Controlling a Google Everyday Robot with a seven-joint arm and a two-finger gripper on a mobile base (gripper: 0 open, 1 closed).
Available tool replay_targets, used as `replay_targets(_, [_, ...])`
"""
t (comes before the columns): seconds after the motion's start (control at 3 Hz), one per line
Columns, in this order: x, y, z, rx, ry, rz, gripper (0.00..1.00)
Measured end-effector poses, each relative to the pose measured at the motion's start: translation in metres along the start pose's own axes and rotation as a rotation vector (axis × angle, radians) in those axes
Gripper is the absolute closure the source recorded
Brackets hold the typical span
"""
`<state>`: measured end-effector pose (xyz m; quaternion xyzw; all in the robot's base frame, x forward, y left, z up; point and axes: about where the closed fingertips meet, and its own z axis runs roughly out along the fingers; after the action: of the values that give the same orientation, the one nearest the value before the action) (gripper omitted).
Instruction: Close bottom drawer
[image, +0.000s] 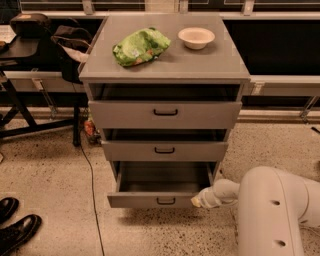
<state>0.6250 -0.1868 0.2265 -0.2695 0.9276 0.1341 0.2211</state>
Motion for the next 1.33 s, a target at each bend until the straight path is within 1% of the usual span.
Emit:
replay_targets(0.33, [0.017,0.004,0.000,-0.029,0.048,0.031,1.00])
replay_targets(0.67, [0.035,0.007,0.019,-0.031,0.065,0.055,1.00])
replay_targets(1.0, [0.036,0.001,0.037,-0.017,0.056,0.068,1.00])
replay_targets(1.33, [0.022,-0.010,0.057,0.014,0.052,0.033,1.00])
